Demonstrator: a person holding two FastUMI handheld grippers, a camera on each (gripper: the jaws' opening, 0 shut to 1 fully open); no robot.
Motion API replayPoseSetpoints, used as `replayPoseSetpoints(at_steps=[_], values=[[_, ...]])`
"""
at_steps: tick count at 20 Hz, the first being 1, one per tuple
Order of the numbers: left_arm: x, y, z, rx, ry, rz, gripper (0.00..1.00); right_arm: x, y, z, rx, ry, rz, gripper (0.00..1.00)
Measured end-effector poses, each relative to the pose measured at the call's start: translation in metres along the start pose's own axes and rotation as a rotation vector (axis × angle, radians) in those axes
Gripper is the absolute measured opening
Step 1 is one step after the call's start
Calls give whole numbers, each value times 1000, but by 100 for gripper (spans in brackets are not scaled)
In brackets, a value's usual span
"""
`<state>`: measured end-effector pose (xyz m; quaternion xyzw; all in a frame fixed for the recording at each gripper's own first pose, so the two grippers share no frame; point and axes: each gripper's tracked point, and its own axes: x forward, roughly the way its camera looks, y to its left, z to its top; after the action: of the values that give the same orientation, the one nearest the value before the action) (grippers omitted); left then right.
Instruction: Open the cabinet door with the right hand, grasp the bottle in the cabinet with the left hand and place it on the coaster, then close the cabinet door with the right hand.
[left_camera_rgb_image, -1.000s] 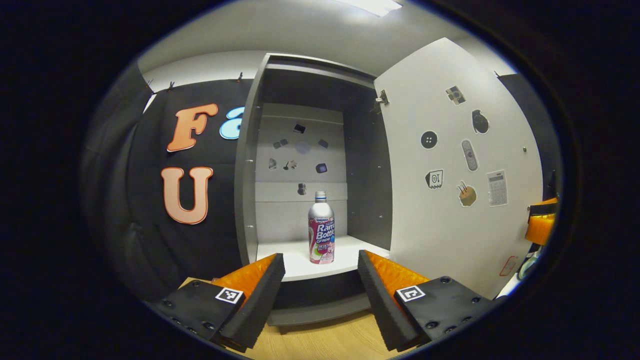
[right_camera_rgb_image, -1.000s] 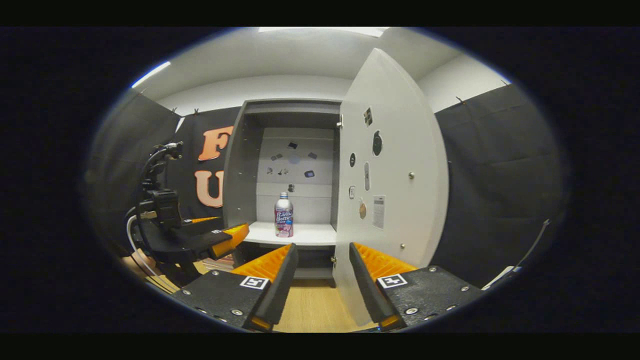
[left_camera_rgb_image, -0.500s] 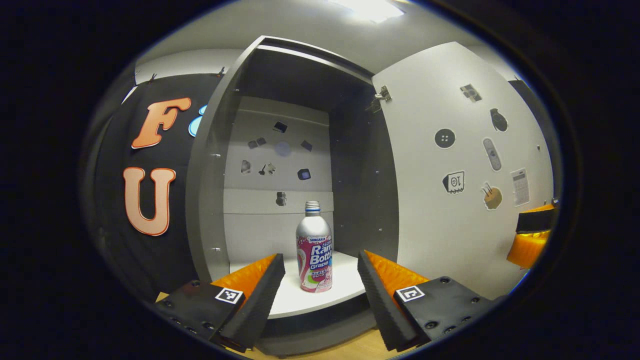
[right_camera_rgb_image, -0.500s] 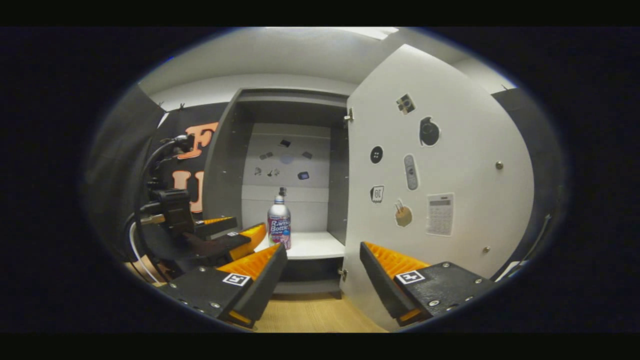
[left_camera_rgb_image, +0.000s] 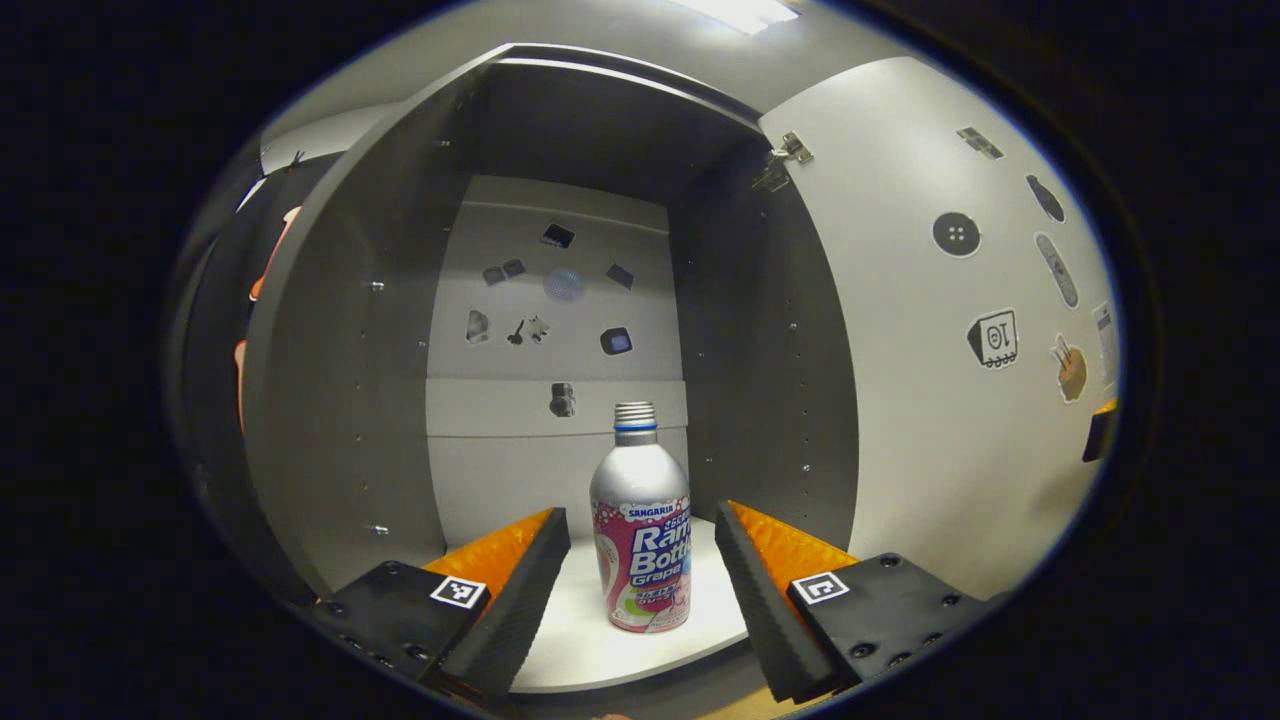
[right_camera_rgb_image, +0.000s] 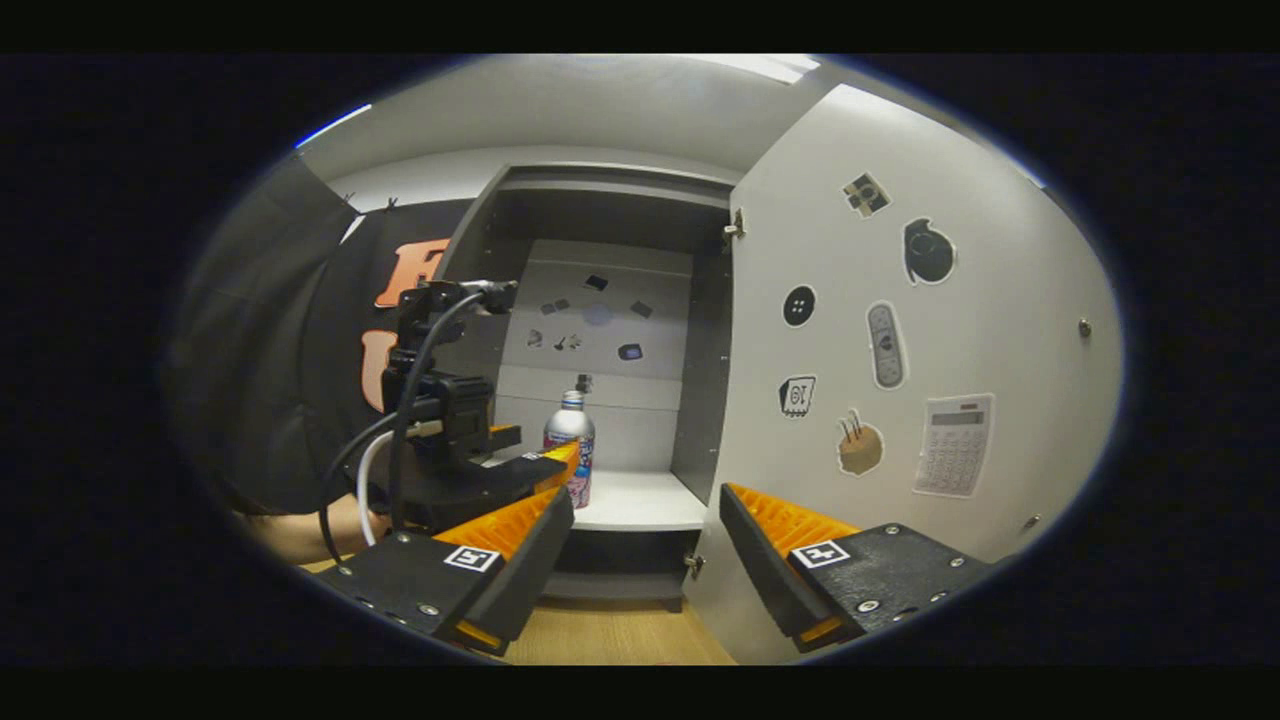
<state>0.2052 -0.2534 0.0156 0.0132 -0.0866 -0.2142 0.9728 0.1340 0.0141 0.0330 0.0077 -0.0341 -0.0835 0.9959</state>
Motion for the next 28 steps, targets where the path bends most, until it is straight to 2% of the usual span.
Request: replayPoseSetpoints(at_steps=[2,8,9,10,13,14,17,22,23,24,28], values=[[14,1,-7,-5,9,0,95,5,1,-5,6,2,8,90],[44,-3,-28,-32,56,-20,95,10,0,-13,-25,22,-6,90],[46,-4,-29,-33,55,-20,95,10,0,-14,-29,26,-6,95],[48,-4,-30,-34,54,-20,95,11,1,-14,-35,32,-7,91],[51,-2,-35,-31,64,-15,95,7,3,-13,-43,35,-1,91],[52,-3,-35,-34,59,-17,86,6,2,-13,-45,33,2,91],[51,-3,-34,-19,65,-19,86,4,3,-13,-58,35,4,91],[37,-5,-26,-30,45,-15,81,-8,-4,-12,-56,28,4,91],[31,-5,-22,-36,31,-14,81,-10,-8,-13,-64,24,1,95],[24,-5,-17,-37,19,-7,80,-13,-12,-13,-71,21,1,91],[-19,-6,-5,-32,2,23,81,-34,-8,-12,-66,-1,29,90]])
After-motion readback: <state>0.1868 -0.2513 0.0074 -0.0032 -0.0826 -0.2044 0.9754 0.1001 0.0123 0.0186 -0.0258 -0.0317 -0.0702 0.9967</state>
